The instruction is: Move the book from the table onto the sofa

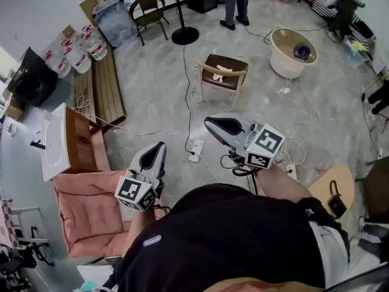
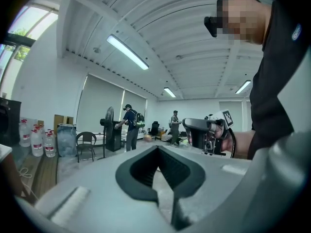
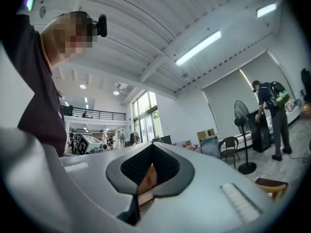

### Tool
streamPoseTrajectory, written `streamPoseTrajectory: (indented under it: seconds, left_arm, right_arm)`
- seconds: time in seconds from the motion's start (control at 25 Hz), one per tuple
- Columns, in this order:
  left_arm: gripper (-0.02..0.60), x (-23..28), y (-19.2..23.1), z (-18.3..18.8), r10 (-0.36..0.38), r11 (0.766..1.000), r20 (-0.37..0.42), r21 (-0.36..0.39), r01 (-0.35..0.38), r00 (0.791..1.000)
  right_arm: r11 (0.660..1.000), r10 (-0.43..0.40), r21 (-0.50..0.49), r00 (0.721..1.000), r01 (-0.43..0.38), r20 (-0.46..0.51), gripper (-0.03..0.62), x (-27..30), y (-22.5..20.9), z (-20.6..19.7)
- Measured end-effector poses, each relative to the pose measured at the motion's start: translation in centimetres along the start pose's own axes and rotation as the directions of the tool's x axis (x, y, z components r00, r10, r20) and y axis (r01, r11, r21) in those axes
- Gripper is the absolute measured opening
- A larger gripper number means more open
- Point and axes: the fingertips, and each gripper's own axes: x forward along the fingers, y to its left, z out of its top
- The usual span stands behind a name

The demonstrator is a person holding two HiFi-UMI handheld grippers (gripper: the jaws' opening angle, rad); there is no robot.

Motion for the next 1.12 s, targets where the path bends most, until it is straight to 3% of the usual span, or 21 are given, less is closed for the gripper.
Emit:
streamPoseTrajectory:
  seconds: [0.76,1.12]
  left_arm:
    - [0.003,-1.0,0.9,-0.1,-0.123,0.992,-0.035,-0.006,0.123,0.992]
    - [0.003,-1.3,1.5,-0.5,-0.115,0.993,-0.036,-0.008,0.115,0.993]
  right_arm:
    - [0.988,-0.153,-0.016,0.988,0.153,0.012,0.028,-0.1,2.0,-0.1]
    - [0.987,-0.158,-0.021,0.987,0.158,0.001,0.028,0.3,1.7,-0.4]
